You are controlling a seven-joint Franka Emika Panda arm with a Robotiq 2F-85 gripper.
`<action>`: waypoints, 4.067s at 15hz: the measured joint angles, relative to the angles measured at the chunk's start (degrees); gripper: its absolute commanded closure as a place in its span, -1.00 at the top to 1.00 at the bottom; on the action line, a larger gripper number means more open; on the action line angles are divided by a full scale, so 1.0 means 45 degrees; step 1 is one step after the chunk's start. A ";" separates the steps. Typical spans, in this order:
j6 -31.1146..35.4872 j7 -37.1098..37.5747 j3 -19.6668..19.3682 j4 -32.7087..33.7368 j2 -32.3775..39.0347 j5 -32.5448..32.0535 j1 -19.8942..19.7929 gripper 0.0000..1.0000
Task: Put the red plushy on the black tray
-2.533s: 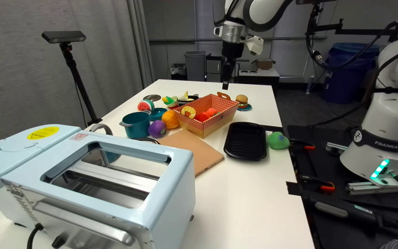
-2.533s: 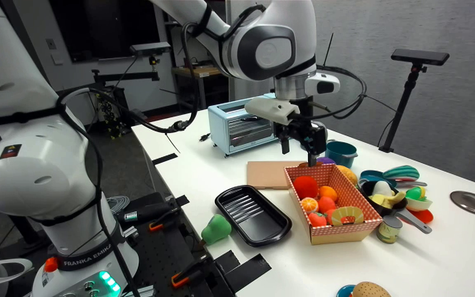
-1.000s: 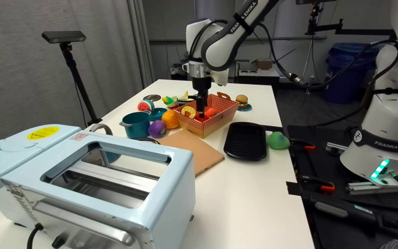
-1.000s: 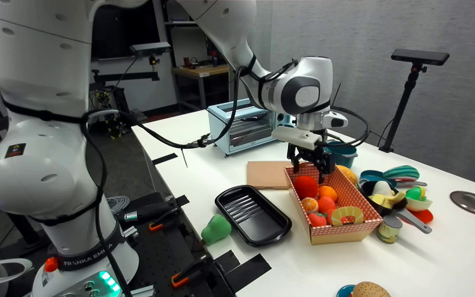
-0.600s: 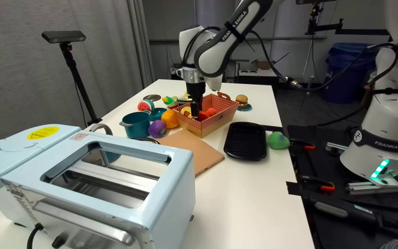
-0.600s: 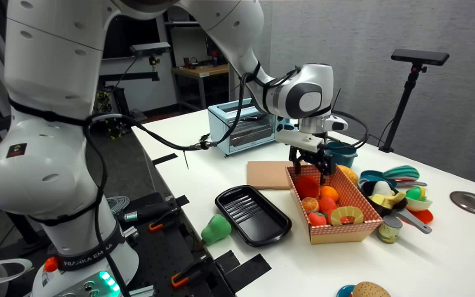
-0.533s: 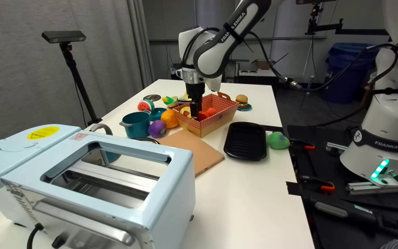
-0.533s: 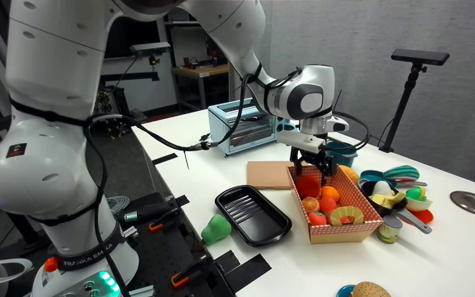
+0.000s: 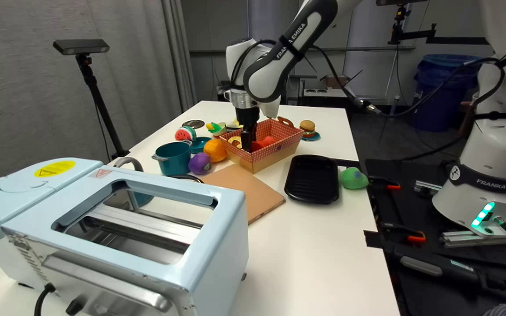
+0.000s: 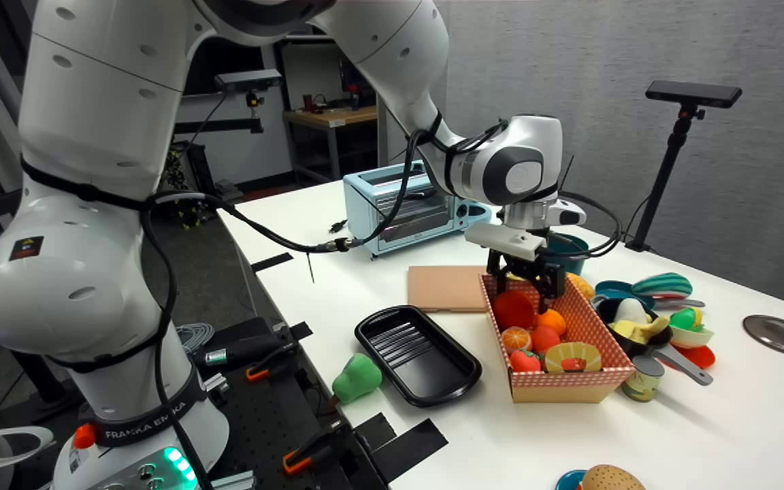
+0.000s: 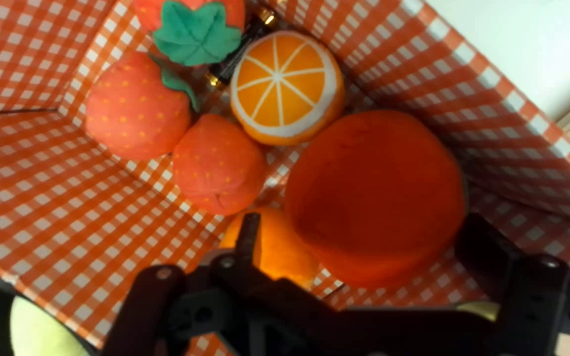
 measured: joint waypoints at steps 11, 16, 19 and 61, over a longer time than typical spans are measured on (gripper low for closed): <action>0.0000 0.0000 -0.0002 0.0016 0.0010 0.0000 0.0000 0.46; 0.0028 0.0182 0.0005 0.0012 0.0006 0.0000 0.0006 -0.31; 0.0073 0.0574 -0.0114 0.0012 0.0005 0.0000 0.0006 -0.71; -0.0245 0.5577 0.3303 -1.0566 -1.0150 -0.2550 0.0408 0.79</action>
